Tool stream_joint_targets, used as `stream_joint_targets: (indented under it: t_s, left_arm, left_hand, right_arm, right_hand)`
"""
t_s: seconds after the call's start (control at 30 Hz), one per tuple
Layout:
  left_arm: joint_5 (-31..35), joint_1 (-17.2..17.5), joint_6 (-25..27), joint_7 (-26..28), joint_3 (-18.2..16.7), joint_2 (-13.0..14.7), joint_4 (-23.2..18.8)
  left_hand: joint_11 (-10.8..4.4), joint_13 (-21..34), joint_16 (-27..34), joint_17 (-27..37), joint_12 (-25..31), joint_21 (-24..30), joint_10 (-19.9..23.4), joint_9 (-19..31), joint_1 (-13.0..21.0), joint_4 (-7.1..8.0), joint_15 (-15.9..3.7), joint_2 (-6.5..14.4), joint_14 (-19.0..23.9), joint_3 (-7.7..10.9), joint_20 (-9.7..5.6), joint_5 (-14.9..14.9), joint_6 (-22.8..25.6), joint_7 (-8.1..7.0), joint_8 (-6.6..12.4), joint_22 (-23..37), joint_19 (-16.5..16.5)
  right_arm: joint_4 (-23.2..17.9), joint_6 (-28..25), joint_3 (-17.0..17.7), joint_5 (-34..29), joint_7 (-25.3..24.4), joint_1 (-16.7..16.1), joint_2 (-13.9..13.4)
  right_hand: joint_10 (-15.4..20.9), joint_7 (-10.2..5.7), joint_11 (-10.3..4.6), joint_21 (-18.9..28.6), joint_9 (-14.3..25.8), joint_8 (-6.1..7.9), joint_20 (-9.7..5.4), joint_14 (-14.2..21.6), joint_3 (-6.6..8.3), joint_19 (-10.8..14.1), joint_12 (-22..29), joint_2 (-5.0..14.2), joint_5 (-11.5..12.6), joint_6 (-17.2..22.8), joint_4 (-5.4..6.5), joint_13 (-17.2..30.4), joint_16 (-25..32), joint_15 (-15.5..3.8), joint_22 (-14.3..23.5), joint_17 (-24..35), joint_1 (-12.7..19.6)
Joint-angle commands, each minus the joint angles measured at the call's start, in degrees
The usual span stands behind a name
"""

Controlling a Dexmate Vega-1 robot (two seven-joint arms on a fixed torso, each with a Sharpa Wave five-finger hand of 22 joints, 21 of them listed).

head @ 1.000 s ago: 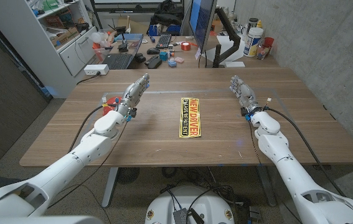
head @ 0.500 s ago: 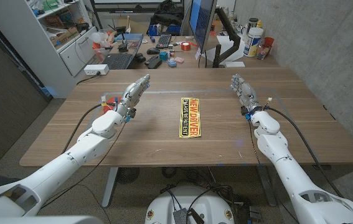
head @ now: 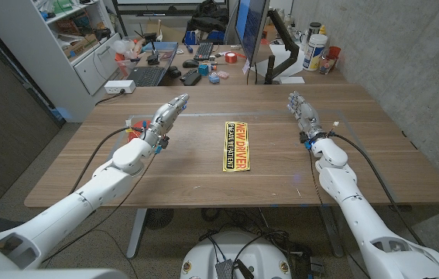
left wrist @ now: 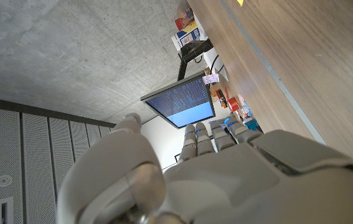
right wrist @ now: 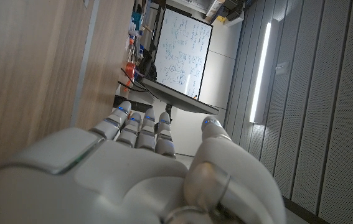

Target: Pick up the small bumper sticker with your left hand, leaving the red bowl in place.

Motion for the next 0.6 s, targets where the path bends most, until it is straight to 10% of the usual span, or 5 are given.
stream_joint_targets:
  t_s: [0.03, 0.6]
  left_arm:
    - [1.98, 1.11, -0.21, 1.37, -0.27, 1.59, -2.35]
    - [5.36, 2.33, 0.82, 4.16, -0.74, 3.59, -5.66]
  left_hand:
    - [0.04, 0.31, -0.01, 0.12, 0.22, -0.29, -0.34, 0.33, 0.94, -0.45, 0.22, -0.19, -0.29, 0.09, 0.03, 0.51, 0.28, 0.01, 0.14, 0.21, -0.41]
    - [0.5, 0.37, 0.0, 0.17, 0.26, -0.86, -0.36, 0.37, 1.75, -1.06, 0.76, -0.45, -0.37, 0.05, 0.54, 0.37, 0.83, -0.49, 0.3, 0.28, -0.83]
  right_arm:
    - [0.9, 0.4, 0.11, -0.04, 0.51, 0.55, 0.48]
    - [2.58, 1.42, 0.19, -0.03, 1.29, 1.46, 1.19]
  right_hand:
    - [0.72, 0.1, 0.07, -0.1, 0.32, 0.38, -0.01, 0.55, 0.06, 0.64, -0.01, 0.29, 0.32, 0.68, -0.16, 0.06, 0.53, -0.39, 0.31, 0.31, 0.3]
    - [0.93, -0.05, 0.03, -0.22, 0.32, 0.37, -0.03, 0.72, -0.02, 0.8, -0.08, 0.35, 0.32, 0.91, -0.28, 0.06, 0.52, -0.43, 0.31, 0.3, 0.31]
